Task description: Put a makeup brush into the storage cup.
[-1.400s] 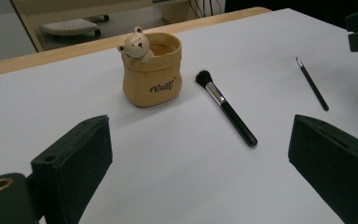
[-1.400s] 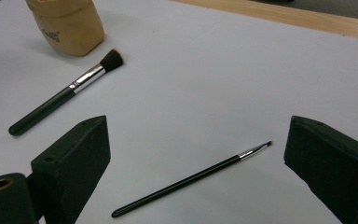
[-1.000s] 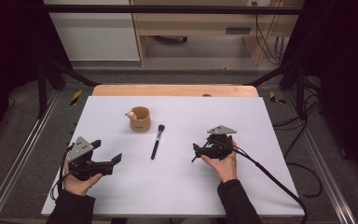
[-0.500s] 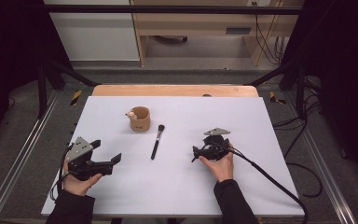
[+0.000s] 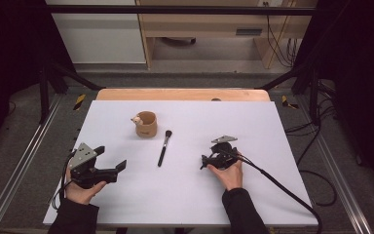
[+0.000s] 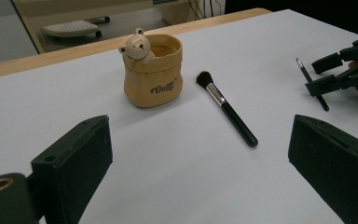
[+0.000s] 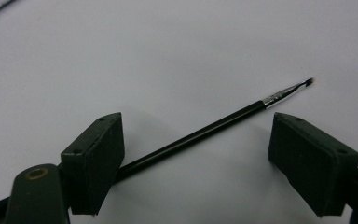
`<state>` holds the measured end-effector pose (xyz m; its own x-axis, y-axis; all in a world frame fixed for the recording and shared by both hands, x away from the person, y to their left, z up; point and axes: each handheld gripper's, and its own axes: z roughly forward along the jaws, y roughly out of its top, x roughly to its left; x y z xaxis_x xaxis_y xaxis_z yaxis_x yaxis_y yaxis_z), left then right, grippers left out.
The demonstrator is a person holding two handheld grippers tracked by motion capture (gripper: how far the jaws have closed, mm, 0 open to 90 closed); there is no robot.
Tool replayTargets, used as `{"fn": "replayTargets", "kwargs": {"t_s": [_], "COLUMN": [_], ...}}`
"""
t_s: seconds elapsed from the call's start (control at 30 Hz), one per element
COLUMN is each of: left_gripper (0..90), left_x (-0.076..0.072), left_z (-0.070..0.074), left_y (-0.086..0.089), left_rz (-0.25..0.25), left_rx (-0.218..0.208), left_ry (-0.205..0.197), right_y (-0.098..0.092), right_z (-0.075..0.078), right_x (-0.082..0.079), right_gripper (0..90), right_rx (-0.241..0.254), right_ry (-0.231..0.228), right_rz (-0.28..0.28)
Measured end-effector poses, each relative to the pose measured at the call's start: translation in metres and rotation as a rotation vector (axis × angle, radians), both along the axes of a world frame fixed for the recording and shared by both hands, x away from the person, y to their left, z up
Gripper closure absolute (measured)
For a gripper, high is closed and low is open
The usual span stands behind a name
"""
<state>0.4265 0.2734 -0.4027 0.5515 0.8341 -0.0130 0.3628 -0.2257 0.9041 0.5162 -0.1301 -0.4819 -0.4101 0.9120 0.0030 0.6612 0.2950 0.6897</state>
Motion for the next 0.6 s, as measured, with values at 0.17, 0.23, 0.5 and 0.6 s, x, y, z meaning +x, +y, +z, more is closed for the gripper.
{"fn": "replayTargets", "kwargs": {"t_s": [0.17,0.23,0.5,0.6], "left_gripper": [5.5,5.5,5.7,5.7], "left_x": [-0.0001,-0.0001,-0.0003,-0.0002], "left_z": [0.0002,0.0001,0.0003,0.0003], "left_y": [0.0002,0.0000,0.0003,0.0004], "left_rz": [0.000,0.000,0.001,0.000], "left_rx": [-0.001,0.001,-0.002,0.000], "left_ry": [-0.001,0.000,0.000,0.000], "right_y": [-0.0009,-0.0008,-0.0005,-0.0009], "right_z": [0.0004,0.0012,0.0037,0.0048], "right_x": [0.0001,-0.0004,-0.0028,-0.0037], "right_gripper": [21.3,23.9,36.7,42.6], "right_rx": [-0.007,-0.008,-0.006,-0.007], "right_ry": [-0.002,0.003,0.007,0.010], "right_rz": [0.002,-0.004,0.015,0.022]}}
